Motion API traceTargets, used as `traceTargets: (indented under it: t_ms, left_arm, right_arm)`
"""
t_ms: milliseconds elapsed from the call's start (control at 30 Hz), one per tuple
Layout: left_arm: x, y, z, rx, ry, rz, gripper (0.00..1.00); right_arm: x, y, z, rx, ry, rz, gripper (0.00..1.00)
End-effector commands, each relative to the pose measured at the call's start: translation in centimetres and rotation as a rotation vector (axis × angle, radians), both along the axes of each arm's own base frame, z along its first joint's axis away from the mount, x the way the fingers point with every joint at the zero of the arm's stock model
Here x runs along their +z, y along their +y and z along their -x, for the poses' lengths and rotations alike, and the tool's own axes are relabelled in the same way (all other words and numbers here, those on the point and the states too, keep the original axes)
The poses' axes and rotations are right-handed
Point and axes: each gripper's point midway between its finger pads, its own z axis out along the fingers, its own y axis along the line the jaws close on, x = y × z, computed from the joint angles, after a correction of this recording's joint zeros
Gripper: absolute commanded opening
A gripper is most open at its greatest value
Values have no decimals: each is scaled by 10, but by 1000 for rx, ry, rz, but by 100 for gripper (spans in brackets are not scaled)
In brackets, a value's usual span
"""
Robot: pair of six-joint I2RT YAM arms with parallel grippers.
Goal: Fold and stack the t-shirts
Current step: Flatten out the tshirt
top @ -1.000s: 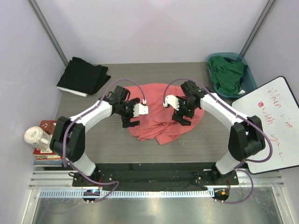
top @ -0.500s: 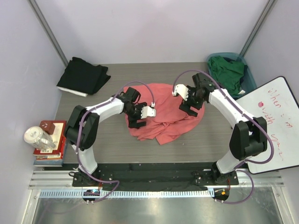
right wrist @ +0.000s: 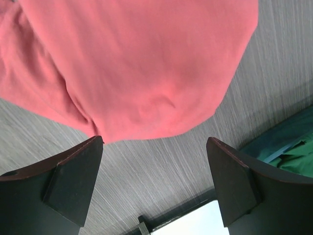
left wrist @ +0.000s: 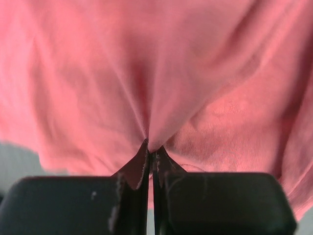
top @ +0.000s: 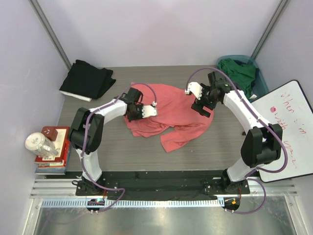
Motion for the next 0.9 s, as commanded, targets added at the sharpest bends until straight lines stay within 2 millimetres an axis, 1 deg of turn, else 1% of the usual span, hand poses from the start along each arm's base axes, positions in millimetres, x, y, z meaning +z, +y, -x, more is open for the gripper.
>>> traceTargets:
  t_ms: [0,33,67,100,133,200,233,300,333,367,400,433,467,500,533,567,633,700,733,767,800,833,867]
  left_arm:
    - [37,66,-45,174,-149,-109,0]
    - [37,78,-46,195,-144,-121,0]
    - [36,83,-45,193,-141,-139,0]
    - [35,87,-45,191,-143,-153,0]
    - [31,95,-43,193,-147,-187,0]
    - [29,101,-45,184,-169,-216,0]
    - [27,103,-45,186,-167,-218,0]
    - [31,101,-48,195,-170,-201,0]
    - [31,99,-48,198,-163,-193,0]
    - [31,97,-48,196,-158,-181,0]
    - [36,95,-51,206,-166,-170,0]
    - [37,94,-52,205,-167,-167,0]
    - [38,95,-52,208,-167,-167,0]
    - [39,94,-53,207,-171,-165,0]
    - [39,94,-53,208,-169,-165,0]
    - [42,94,-53,207,-173,-162,0]
    - [42,95,-51,211,-171,-162,0]
    - [43,95,-50,214,-171,-162,0]
    - [43,95,-49,215,-173,-162,0]
    - [43,96,-49,219,-175,-163,0]
    - [44,98,-48,224,-182,-169,0]
    - [46,100,-50,231,-196,-172,0]
    - [47,102,-51,245,-208,-172,0]
  right_arm:
    - [10,11,12,72,16,-51,93]
    - [6,12,14,71,32,-56,93]
    - [-4,12,18,70,60,-57,93]
    - [-14,11,17,61,81,-53,92]
    - [-22,11,16,54,95,-51,92]
    - [-41,12,12,34,123,-53,90]
    - [-46,14,9,25,125,-64,90]
    - [-51,21,-2,12,122,-93,90]
    - [-61,25,-5,9,152,-108,90]
    - [-60,28,-15,-12,148,-124,90]
    - [-63,31,-19,-16,155,-129,89]
    - [-76,32,-22,-23,189,-127,88]
    - [-76,35,-30,-21,178,-133,88]
    - [-79,35,-33,-25,179,-133,87]
    - [-87,35,-36,-29,188,-129,87]
    - [-88,37,-44,-33,166,-129,87]
    - [-94,37,-50,-42,163,-128,85]
    - [-104,38,-53,-42,169,-112,72]
    - [-107,38,-54,-45,176,-110,62]
    - [-110,38,-55,-48,177,-96,29]
    - [-110,37,-56,-51,174,-89,13]
    - [-109,37,-57,-52,167,-81,2]
    - [-103,35,-59,-51,148,-73,1]
